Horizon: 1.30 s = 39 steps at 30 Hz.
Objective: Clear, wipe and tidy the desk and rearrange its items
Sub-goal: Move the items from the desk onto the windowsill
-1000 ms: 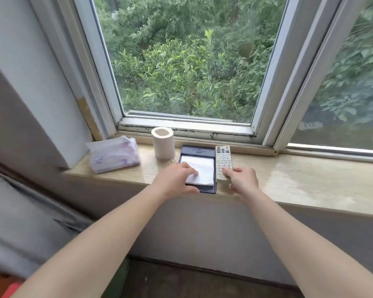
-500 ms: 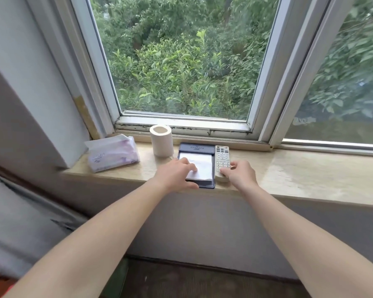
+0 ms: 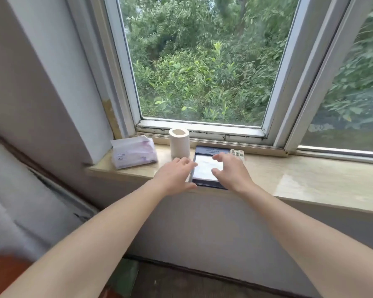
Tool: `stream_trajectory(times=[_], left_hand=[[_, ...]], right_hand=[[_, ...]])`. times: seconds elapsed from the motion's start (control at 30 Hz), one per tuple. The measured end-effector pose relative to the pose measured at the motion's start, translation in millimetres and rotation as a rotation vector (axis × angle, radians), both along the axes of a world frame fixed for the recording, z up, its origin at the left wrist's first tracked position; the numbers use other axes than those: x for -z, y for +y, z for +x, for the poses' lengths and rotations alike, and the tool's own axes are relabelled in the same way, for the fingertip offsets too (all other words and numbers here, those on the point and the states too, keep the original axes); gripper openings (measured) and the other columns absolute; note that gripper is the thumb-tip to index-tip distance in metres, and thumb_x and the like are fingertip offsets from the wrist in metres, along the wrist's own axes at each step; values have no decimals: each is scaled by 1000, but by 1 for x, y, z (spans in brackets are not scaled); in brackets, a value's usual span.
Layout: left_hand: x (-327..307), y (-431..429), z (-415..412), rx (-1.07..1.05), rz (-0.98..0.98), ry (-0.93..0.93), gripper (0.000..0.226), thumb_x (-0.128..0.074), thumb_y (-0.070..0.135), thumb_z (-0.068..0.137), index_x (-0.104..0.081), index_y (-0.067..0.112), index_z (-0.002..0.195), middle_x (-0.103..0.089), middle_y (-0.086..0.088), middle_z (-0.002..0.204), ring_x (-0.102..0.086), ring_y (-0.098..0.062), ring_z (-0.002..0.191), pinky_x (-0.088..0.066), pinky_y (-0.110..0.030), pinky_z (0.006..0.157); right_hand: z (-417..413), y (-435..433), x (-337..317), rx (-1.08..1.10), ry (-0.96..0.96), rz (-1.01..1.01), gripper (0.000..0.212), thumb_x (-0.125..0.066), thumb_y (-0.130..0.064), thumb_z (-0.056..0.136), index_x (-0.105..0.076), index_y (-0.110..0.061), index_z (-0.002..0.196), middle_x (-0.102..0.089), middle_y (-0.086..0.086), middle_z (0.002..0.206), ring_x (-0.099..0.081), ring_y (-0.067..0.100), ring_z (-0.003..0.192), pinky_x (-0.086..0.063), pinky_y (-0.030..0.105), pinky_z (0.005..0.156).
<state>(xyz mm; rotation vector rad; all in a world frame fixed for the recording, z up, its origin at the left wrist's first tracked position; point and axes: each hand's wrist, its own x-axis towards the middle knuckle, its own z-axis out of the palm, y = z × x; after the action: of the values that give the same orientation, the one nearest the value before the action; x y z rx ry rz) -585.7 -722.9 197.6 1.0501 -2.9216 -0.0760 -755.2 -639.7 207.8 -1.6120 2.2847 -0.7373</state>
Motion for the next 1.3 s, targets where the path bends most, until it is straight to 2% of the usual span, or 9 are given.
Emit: stream_trajectory(times=[0.2, 0.4, 0.53, 0.7, 0.83, 1.1, 1.23, 1.3], left_hand=[[-22, 9, 69, -161, -9, 72, 59, -57, 45, 95, -39, 25, 147, -45, 1, 145, -42, -21, 133, -40, -38, 102], [-30, 27, 173, -444, -42, 78, 55, -56, 43, 95, -41, 24, 145, -48, -1, 141, -44, -24, 129, -40, -39, 104], [-35, 47, 242, -648, -53, 84, 57, -58, 43, 94, -42, 23, 145, -48, -4, 141, -45, -27, 129, -40, -39, 105], [-39, 78, 322, -850, -78, 118, 59, -58, 45, 93, -41, 24, 146, -48, -3, 142, -45, -27, 131, -39, -39, 104], [-39, 106, 373, -949, -84, 143, 60, -58, 45, 93, -40, 25, 146, -49, -3, 141, -44, -26, 131, -39, -41, 105], [-37, 180, 485, -1108, -40, 199, 57, -59, 43, 94, -41, 25, 145, -48, -2, 144, -45, -24, 131, -39, -42, 106], [-30, 219, 547, -1203, -20, 222, 57, -59, 42, 94, -41, 26, 146, -47, 1, 146, -44, -22, 133, -40, -41, 106], [-25, 236, 574, -1259, -6, 237, 57, -59, 42, 94, -41, 26, 146, -47, 1, 146, -44, -21, 133, -40, -42, 106]], right_hand=[[65, -15, -12, -257, 45, -46, 39, -60, -16, 88, -60, -15, 127, -65, 5, 122, -53, 24, 119, -41, 32, 98], [154, -36, -25, -509, 19, -52, 38, -60, -15, 88, -62, -15, 126, -66, 3, 122, -55, 23, 119, -44, 33, 97], [211, -41, -28, -661, 16, -62, 37, -62, -16, 85, -64, -14, 123, -68, 9, 119, -58, 29, 116, -46, 39, 97], [279, -36, -34, -755, 33, -104, 37, -58, -15, 87, -62, -14, 124, -66, 8, 120, -57, 29, 115, -45, 36, 95], [337, -28, -32, -852, 12, -122, 36, -60, -18, 86, -62, -17, 122, -68, -1, 119, -58, 24, 116, -45, 31, 94], [466, 6, -29, -1008, -62, -37, 36, -61, -18, 89, -61, -17, 125, -68, 0, 116, -60, 23, 114, -46, 31, 94], [537, 27, -17, -1103, -73, 3, 34, -59, -20, 90, -62, -17, 124, -68, -4, 119, -59, 20, 115, -39, 23, 89], [570, 37, -12, -1146, -89, 24, 34, -59, -21, 89, -62, -20, 124, -68, -6, 118, -60, 18, 114, -42, 26, 92]])
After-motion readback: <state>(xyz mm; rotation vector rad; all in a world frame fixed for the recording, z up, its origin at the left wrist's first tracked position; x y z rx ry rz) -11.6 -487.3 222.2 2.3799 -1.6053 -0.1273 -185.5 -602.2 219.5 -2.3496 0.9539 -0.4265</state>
